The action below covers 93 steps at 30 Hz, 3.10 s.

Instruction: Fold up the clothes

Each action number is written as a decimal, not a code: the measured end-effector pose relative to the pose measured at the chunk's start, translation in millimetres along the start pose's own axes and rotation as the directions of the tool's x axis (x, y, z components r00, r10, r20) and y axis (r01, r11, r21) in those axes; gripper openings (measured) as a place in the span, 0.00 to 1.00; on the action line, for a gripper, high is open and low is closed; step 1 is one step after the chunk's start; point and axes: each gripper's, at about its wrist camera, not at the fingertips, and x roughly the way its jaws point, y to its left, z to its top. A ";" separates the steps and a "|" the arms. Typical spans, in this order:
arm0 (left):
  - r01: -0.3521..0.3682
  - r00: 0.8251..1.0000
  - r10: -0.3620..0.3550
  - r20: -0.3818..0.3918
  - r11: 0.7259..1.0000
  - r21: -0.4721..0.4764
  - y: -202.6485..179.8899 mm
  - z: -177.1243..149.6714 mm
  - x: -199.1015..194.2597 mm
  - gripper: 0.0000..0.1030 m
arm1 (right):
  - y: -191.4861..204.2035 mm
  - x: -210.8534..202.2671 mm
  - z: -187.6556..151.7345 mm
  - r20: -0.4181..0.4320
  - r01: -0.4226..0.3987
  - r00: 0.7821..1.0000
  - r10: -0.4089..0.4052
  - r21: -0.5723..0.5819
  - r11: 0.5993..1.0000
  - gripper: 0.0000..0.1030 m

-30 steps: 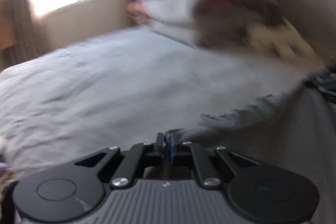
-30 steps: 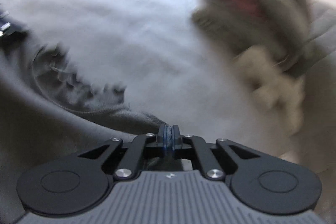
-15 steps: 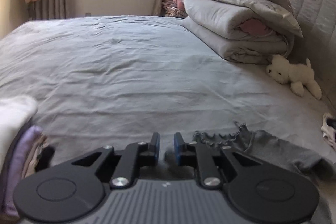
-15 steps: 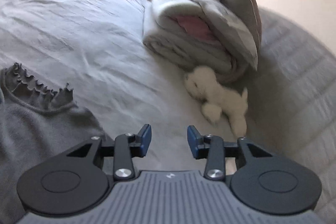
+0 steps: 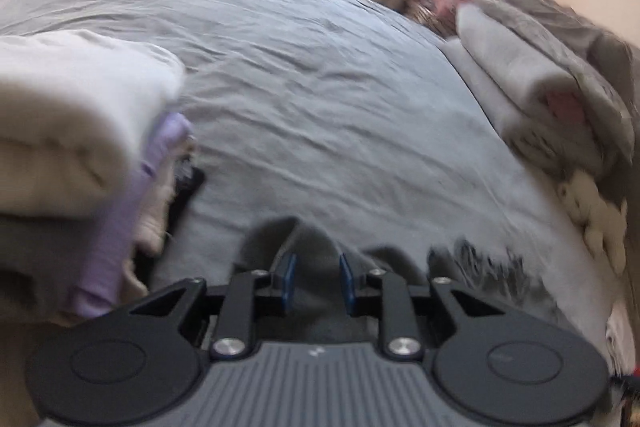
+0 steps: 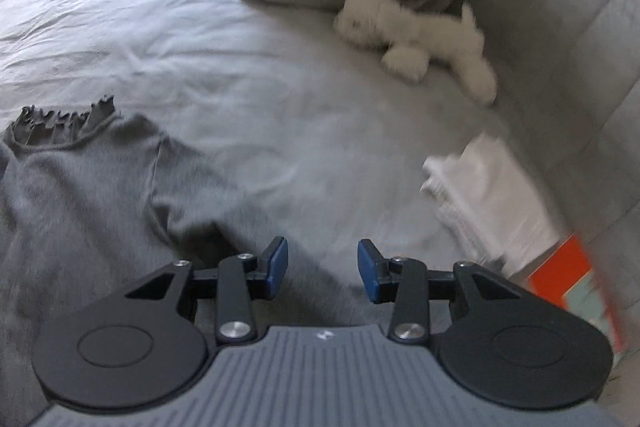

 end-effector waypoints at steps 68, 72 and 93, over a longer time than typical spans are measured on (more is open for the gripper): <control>-0.265 0.958 0.237 0.164 0.948 0.176 -40.6 -6.5 26.4 0.05 | -90.5 22.0 -4.5 0.106 0.028 0.994 -0.041 0.120 0.992 0.04; -0.255 0.949 0.224 0.220 0.959 0.124 -37.2 10.8 18.0 0.05 | -106.7 31.0 14.9 0.137 0.079 0.986 -0.100 0.157 0.984 0.04; -0.210 0.974 0.194 0.113 0.965 0.157 -31.6 1.5 -15.1 0.40 | -143.7 52.9 14.2 0.094 -0.103 0.993 0.076 0.325 0.940 0.49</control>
